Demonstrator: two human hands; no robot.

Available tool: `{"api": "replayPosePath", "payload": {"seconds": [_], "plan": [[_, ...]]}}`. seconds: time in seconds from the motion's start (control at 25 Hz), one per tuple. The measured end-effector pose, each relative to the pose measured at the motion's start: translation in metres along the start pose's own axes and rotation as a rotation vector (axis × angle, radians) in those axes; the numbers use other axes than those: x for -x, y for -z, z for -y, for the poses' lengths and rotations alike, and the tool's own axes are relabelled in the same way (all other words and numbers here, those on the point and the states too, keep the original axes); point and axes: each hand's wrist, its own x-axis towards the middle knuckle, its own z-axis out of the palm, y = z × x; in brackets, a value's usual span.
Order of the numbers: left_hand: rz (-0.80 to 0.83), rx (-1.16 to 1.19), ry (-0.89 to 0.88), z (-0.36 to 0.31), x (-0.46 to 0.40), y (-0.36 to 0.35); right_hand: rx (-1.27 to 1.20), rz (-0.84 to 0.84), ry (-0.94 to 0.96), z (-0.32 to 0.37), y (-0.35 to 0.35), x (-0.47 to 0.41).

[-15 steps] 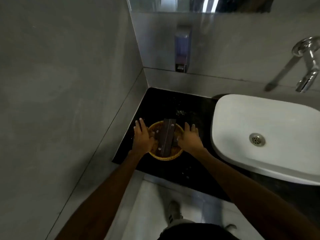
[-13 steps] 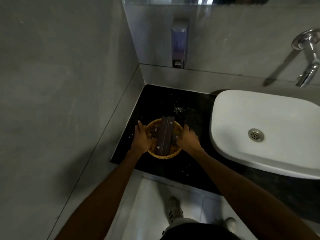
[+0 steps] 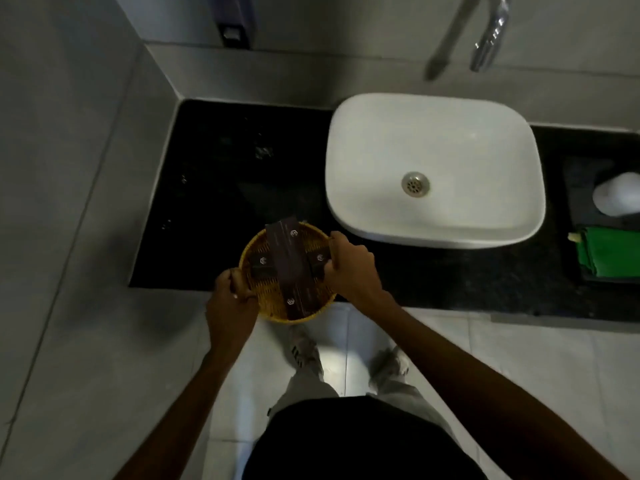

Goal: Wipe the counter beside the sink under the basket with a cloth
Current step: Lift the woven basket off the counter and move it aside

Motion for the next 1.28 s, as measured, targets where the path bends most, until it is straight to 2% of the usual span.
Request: {"api": "replayPosePath", "payload": {"seconds": [0.12, 0.32, 0.44, 0.64, 0.72, 0.8, 0.88, 0.96, 1.04, 1.08, 1.16, 1.2, 1.28], "plan": [[0.121, 0.000, -0.034, -0.001, 0.047, -0.046, 0.050, -0.035, -0.119, -0.071, 0.022, 0.043], [0.402, -0.105, -0.104, -0.034, 0.077, -0.120, 0.041, -0.096, -0.256, -0.158, 0.056, 0.086], [0.462, -0.080, -0.150, -0.056, 0.080, -0.150, 0.028, -0.157, -0.301, -0.188, 0.067, 0.089], [0.443, -0.085, -0.166, -0.076, 0.071, -0.179, -0.044, -0.173, -0.331, -0.206, 0.075, 0.079], [0.367, -0.187, -0.177, -0.080, 0.078, -0.181, -0.084, -0.177, -0.360, -0.213, 0.081, 0.087], [0.170, -0.325, -0.375, -0.090, 0.092, -0.183, -0.085, -0.273, -0.403, -0.237, 0.101, 0.097], [0.085, -0.318, -0.679, -0.113, 0.109, -0.202, -0.110, -0.409, -0.451, -0.280, 0.139, 0.105], [0.172, -0.221, -0.924, -0.153, 0.130, -0.244, -0.127, -0.511, -0.499, -0.337, 0.192, 0.104], [0.380, -0.166, -1.046, -0.202, 0.152, -0.304, -0.112, -0.587, -0.558, -0.392, 0.242, 0.091], [0.506, -0.184, -1.057, -0.229, 0.161, -0.337, -0.097, -0.618, -0.593, -0.416, 0.264, 0.082], [0.707, -0.284, -0.974, -0.288, 0.177, -0.413, -0.041, -0.647, -0.678, -0.465, 0.301, 0.064], [0.748, -0.341, -0.913, -0.314, 0.180, -0.448, 0.004, -0.649, -0.721, -0.485, 0.314, 0.054], [0.722, -0.464, -0.857, -0.357, 0.182, -0.512, 0.074, -0.577, -0.831, -0.514, 0.332, 0.038]]}}
